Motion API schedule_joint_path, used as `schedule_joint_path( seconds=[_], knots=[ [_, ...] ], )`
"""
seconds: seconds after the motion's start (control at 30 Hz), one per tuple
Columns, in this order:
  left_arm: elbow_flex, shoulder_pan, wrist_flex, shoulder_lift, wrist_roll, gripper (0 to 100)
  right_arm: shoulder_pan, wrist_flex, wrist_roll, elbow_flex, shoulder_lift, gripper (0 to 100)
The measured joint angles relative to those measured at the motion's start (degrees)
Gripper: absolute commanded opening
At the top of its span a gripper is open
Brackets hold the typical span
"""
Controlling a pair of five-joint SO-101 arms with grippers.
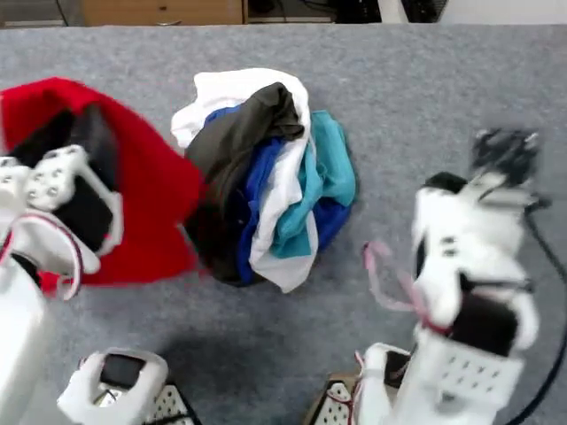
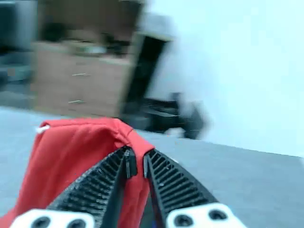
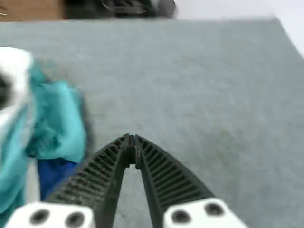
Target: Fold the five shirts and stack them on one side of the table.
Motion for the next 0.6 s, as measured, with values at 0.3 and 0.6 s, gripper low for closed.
schedule_joint_path(
  seconds=[0.3,0.6],
  knots=[
    [-0.1,24.0,-8.0,11.8,1.5,2,15.9,3.9,0.3,-5.3,6.1,7.8],
    [0.4,33.8,-14.6,32.2,1.3,2,25.5,3.9,8.9,-2.2,6.2,15.3]
  ],
)
